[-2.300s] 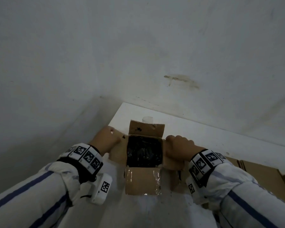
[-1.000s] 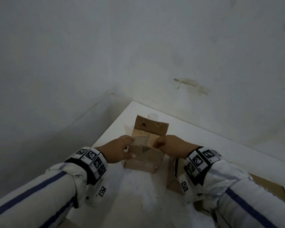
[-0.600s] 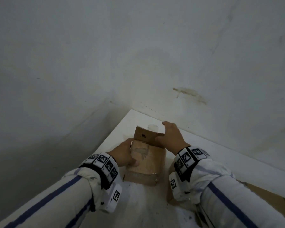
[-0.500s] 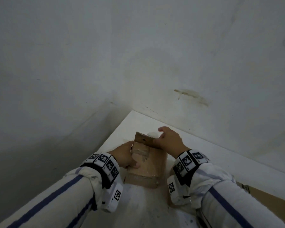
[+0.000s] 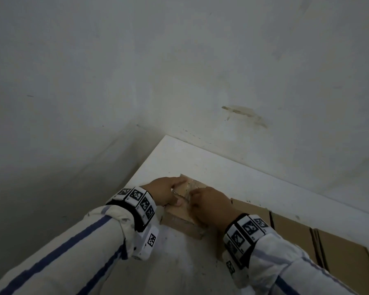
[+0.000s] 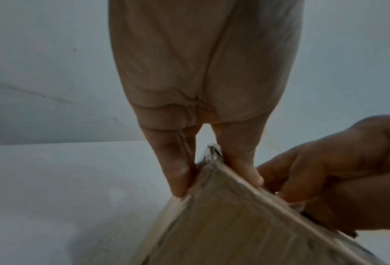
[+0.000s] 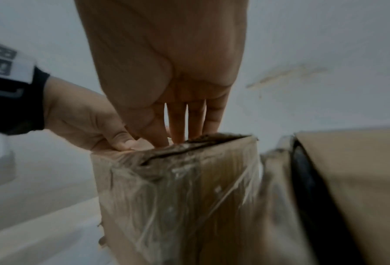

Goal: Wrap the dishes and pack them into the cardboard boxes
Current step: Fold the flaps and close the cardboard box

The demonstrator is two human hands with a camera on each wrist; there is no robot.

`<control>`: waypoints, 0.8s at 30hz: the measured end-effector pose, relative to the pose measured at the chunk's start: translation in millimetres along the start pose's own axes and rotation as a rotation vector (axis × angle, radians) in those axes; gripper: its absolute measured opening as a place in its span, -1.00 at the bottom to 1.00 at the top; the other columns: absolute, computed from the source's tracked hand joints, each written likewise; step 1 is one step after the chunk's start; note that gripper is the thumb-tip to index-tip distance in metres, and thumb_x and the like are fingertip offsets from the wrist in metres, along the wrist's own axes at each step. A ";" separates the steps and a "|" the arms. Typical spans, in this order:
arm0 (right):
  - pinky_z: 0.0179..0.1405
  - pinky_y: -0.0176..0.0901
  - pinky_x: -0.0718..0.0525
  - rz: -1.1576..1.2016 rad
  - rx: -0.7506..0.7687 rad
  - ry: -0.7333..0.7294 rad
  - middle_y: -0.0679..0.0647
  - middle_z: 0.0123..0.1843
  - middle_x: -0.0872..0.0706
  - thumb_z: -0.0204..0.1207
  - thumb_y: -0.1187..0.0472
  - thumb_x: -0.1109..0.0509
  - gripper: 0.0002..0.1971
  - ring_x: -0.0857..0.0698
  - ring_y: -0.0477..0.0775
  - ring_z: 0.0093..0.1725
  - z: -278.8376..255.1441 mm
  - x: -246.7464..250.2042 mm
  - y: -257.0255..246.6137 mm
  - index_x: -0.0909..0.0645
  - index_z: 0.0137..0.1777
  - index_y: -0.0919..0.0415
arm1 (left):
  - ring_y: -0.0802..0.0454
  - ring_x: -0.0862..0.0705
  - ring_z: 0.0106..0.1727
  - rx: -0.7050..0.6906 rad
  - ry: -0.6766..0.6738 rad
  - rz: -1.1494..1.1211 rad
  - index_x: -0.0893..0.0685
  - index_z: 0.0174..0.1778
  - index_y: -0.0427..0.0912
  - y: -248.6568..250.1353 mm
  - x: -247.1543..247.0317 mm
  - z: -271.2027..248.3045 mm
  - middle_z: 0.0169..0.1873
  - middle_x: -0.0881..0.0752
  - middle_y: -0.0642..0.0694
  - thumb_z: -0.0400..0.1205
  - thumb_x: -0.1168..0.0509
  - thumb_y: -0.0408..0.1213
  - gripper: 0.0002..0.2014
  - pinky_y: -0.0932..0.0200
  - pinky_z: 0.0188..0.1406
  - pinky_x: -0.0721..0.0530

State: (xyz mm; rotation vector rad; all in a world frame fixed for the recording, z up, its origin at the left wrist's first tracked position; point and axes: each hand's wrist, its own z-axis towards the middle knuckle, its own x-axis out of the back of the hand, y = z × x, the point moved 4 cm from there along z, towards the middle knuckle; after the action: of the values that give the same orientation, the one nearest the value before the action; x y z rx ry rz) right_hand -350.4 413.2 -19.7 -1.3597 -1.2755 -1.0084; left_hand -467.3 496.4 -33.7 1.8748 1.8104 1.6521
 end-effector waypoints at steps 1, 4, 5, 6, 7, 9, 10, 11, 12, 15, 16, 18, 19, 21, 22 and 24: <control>-0.10 -0.11 -0.55 -0.009 0.013 -0.053 0.15 0.04 -0.70 0.49 0.20 -0.21 -0.75 -0.65 0.23 0.06 0.3 -3.2 -1.2 -0.68 0.01 0.25 | -0.12 -0.49 0.42 0.003 -0.004 0.037 -0.17 0.64 0.11 1.9 -0.2 0.4 0.54 -0.40 -0.12 0.55 -0.42 -0.29 -0.20 0.17 0.17 -0.60; 0.01 -0.10 -0.53 -0.027 0.012 -0.183 0.22 0.12 -0.64 0.50 0.12 -0.25 -0.72 -0.61 0.22 0.17 -1.4 -3.6 -1.8 -0.64 0.08 0.26 | -0.14 -0.52 0.38 0.024 -0.034 0.143 -0.10 0.66 0.07 7.1 0.6 1.1 0.52 -0.40 -0.17 0.61 -0.35 -0.24 -0.24 0.24 0.11 -0.52; 0.09 -0.05 -0.58 0.019 0.000 -0.226 0.20 0.11 -0.64 0.47 0.09 -0.26 -0.74 -0.61 0.21 0.16 -2.0 -0.4 0.3 -0.67 -0.01 0.22 | -0.16 -0.54 0.35 0.025 -0.038 0.147 -0.09 0.67 0.07 8.2 1.4 1.1 0.51 -0.41 -0.19 0.63 -0.31 -0.23 -0.27 0.20 0.10 -0.55; 0.15 0.01 -0.61 0.096 -0.002 -0.252 0.17 0.10 -0.67 0.45 0.08 -0.27 -0.76 -0.62 0.20 0.15 -1.3 3.1 3.4 -0.69 -0.12 0.21 | -0.18 -0.56 0.31 0.027 -0.041 0.132 -0.10 0.66 0.09 8.5 1.7 1.0 0.50 -0.42 -0.20 0.65 -0.27 -0.22 -0.31 0.14 0.08 -0.60; 0.21 0.01 -0.60 0.170 -0.027 -0.270 0.15 0.12 -0.69 0.46 0.10 -0.29 -0.76 -0.62 0.17 0.19 0.6 7.2 7.1 -0.71 -0.13 0.25 | -0.20 -0.56 0.29 0.038 -0.038 0.088 -0.14 0.65 0.11 7.7 1.2 1.4 0.48 -0.43 -0.21 0.66 -0.23 -0.19 -0.36 0.08 0.03 -0.65; 0.20 -0.11 -0.55 0.220 -0.098 -0.193 0.15 0.19 -0.64 0.51 0.10 -0.34 -0.72 -0.58 0.15 0.24 6.8 11.9 14.0 -0.70 0.00 0.31 | -0.19 -0.57 0.23 0.055 0.006 0.012 -0.24 0.57 0.16 8.4 -2.2 -1.0 0.39 -0.49 -0.17 0.64 -0.22 -0.05 -0.44 0.03 -0.06 -0.72; 0.16 -0.13 -0.53 0.220 -0.152 -0.115 0.16 0.18 -0.59 0.49 0.03 -0.37 -0.68 -0.56 0.16 0.23 9.3 12.4 15.6 -0.66 0.06 0.29 | -0.17 -0.59 0.18 0.064 0.030 0.004 -0.25 0.53 0.15 10.2 -4.7 -1.6 0.32 -0.53 -0.17 0.62 -0.23 0.01 -0.46 0.02 -0.10 -0.72; 0.15 -0.11 -0.51 0.208 -0.212 -0.052 0.17 0.17 -0.54 0.46 -0.04 -0.39 -0.61 -0.53 0.18 0.22 11.0 10.7 15.6 -0.61 0.11 0.26 | -0.16 -0.61 0.13 0.071 0.050 0.018 -0.26 0.50 0.11 11.8 -7.7 -1.1 0.26 -0.57 -0.18 0.62 -0.23 0.03 -0.47 0.03 -0.13 -0.71; 0.18 -0.08 -0.50 0.172 -0.246 -0.001 0.18 0.21 -0.50 0.45 -0.08 -0.39 -0.55 -0.50 0.20 0.24 12.3 7.8 13.2 -0.56 0.18 0.25 | -0.17 -0.62 0.10 0.075 0.068 0.033 -0.26 0.48 0.05 13.1 -10.5 0.4 0.23 -0.60 -0.21 0.63 -0.22 0.00 -0.49 0.04 -0.15 -0.69; 0.31 0.07 -0.44 0.020 -0.286 0.047 0.18 0.43 -0.40 0.48 -0.18 -0.31 -0.43 -0.42 0.27 0.38 9.1 -1.3 6.4 -0.46 0.37 0.18 | -0.19 -0.64 0.00 0.057 0.101 0.053 -0.29 0.41 -0.09 16.2 -15.5 3.7 0.12 -0.66 -0.28 0.65 -0.20 -0.11 -0.57 0.08 -0.22 -0.58; 0.34 0.10 -0.40 -0.004 -0.285 0.050 0.15 0.49 -0.37 0.46 -0.22 -0.30 -0.39 -0.39 0.27 0.41 5.3 -1.5 5.8 -0.43 0.40 0.15 | -0.17 -0.63 -0.05 0.060 0.098 0.050 -0.29 0.40 -0.11 16.3 -16.5 4.4 0.08 -0.66 -0.28 0.65 -0.21 -0.13 -0.58 0.10 -0.30 -0.55; 0.38 0.11 -0.34 -0.019 -0.260 0.027 0.12 0.52 -0.34 0.44 -0.29 -0.29 -0.34 -0.36 0.24 0.45 0.2 -1.9 8.2 -0.39 0.42 0.12 | -0.15 -0.62 -0.11 0.061 0.102 0.059 -0.29 0.39 -0.12 17.0 -17.2 5.2 0.02 -0.65 -0.28 0.64 -0.23 -0.15 -0.57 0.16 -0.45 -0.49; 0.38 0.11 -0.33 -0.021 -0.255 0.005 0.11 0.51 -0.35 0.43 -0.30 -0.30 -0.33 -0.35 0.23 0.45 -1.0 -1.8 9.5 -0.38 0.42 0.11 | -0.15 -0.62 -0.10 0.062 0.097 0.059 -0.28 0.40 -0.12 17.0 -17.3 5.6 0.02 -0.64 -0.27 0.64 -0.24 -0.14 -0.55 0.18 -0.48 -0.49; 0.35 0.10 -0.36 -0.006 -0.271 -0.019 0.11 0.48 -0.38 0.41 -0.31 -0.33 -0.31 -0.37 0.23 0.43 0.6 -1.3 11.5 -0.38 0.41 0.11 | -0.15 -0.61 -0.08 0.063 0.065 0.061 -0.24 0.43 -0.10 18.5 -17.8 5.0 0.06 -0.61 -0.25 0.61 -0.29 -0.11 -0.48 0.16 -0.49 -0.54; 0.34 0.10 -0.37 0.001 -0.283 -0.022 0.11 0.47 -0.39 0.39 -0.30 -0.35 -0.30 -0.38 0.24 0.42 2.8 -0.4 12.0 -0.38 0.41 0.10 | -0.15 -0.61 -0.07 0.066 0.044 0.061 -0.22 0.45 -0.08 19.2 -17.4 4.7 0.08 -0.59 -0.25 0.59 -0.31 -0.11 -0.44 0.15 -0.49 -0.58; 0.34 0.11 -0.38 0.019 -0.302 -0.042 0.11 0.46 -0.40 0.39 -0.27 -0.38 -0.30 -0.38 0.24 0.42 6.4 2.6 12.5 -0.37 0.44 0.08 | -0.14 -0.61 -0.05 0.075 0.019 0.059 -0.18 0.47 -0.09 19.1 -16.2 5.3 0.13 -0.58 -0.26 0.58 -0.34 -0.13 -0.39 0.14 -0.45 -0.61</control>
State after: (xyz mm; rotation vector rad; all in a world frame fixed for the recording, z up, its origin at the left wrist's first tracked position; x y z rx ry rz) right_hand -338.0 420.4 -19.7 -1.6250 -1.1715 -1.2004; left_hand -446.4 481.6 -33.4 1.9684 1.8671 1.6477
